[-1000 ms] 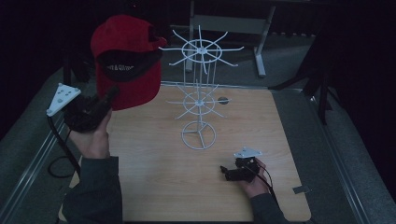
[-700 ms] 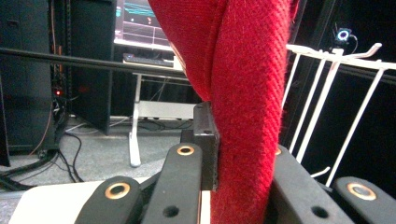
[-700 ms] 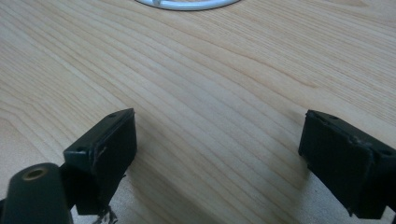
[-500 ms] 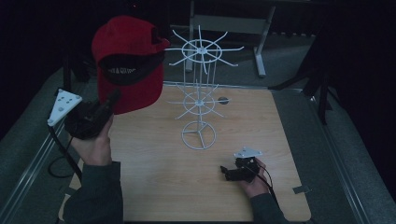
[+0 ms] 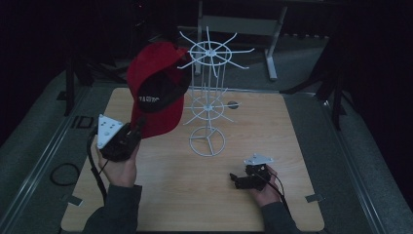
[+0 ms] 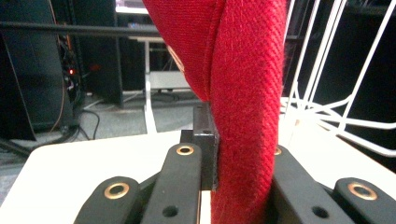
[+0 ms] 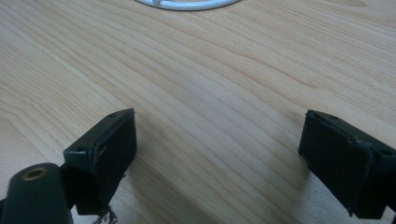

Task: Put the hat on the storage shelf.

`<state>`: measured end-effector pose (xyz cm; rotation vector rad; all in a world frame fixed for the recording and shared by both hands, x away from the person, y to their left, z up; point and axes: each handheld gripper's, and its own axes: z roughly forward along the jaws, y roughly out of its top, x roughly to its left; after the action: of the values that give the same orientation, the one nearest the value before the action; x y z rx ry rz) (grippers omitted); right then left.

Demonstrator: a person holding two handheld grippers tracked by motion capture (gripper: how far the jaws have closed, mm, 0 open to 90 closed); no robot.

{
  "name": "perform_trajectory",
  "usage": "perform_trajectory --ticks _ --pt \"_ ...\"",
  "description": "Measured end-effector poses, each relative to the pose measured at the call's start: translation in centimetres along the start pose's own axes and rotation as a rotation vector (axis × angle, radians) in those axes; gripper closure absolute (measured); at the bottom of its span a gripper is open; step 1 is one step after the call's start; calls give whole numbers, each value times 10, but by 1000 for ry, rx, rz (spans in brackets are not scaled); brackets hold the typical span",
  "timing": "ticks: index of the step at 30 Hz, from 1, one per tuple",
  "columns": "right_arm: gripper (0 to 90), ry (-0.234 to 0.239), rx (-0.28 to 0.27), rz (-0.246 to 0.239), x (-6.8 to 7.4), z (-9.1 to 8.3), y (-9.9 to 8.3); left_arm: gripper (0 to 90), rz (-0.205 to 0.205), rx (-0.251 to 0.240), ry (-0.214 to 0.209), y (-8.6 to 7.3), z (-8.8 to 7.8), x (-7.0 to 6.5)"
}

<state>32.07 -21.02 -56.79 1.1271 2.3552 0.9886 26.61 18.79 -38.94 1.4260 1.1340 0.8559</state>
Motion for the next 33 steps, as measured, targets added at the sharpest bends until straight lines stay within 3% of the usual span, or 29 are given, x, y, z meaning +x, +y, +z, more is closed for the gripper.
perform_trajectory --ticks 5,11,25,29,31,33 --pt "112 0 -1 1 0 0 0 852 15 53 4 -17 11 -5" --pt "112 1 1 0 0 0 0 850 18 70 1 -31 15 -7" --pt "112 1 -1 -1 0 0 0 812 14 102 -15 -43 18 -8" --pt "112 1 -1 0 0 0 0 714 31 92 -10 -40 16 -7" --pt "112 1 -1 1 0 0 0 688 25 88 -6 -39 15 -5" --pt "112 1 0 1 0 0 0 602 15 89 4 -38 14 -2"
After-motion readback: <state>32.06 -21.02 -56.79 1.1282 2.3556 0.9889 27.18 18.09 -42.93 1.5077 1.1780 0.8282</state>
